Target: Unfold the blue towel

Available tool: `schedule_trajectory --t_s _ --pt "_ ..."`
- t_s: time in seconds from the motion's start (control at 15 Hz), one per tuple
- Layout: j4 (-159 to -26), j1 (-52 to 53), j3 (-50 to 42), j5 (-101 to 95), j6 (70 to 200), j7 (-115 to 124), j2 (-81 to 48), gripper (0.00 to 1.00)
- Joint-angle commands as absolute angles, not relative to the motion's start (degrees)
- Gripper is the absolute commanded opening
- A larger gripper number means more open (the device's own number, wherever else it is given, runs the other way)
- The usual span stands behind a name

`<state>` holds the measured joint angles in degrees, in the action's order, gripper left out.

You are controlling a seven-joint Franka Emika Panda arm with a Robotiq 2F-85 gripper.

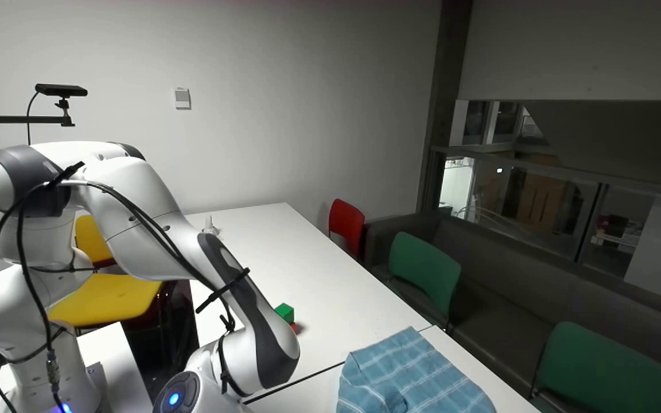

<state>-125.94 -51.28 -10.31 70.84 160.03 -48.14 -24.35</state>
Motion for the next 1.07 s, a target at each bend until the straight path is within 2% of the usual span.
schedule_trajectory --t_s 0.0,0.6,1.0 --pt "-129.75 -47.47 -12.8 62.0 165.34 -46.17 -22.34 1.0" --pt "-126.98 -48.93 -11.44 63.13 163.94 -47.21 -25.69 1.0" --pt "-127.81 -49.59 -8.76 66.16 175.71 -59.92 -24.16 1.0"
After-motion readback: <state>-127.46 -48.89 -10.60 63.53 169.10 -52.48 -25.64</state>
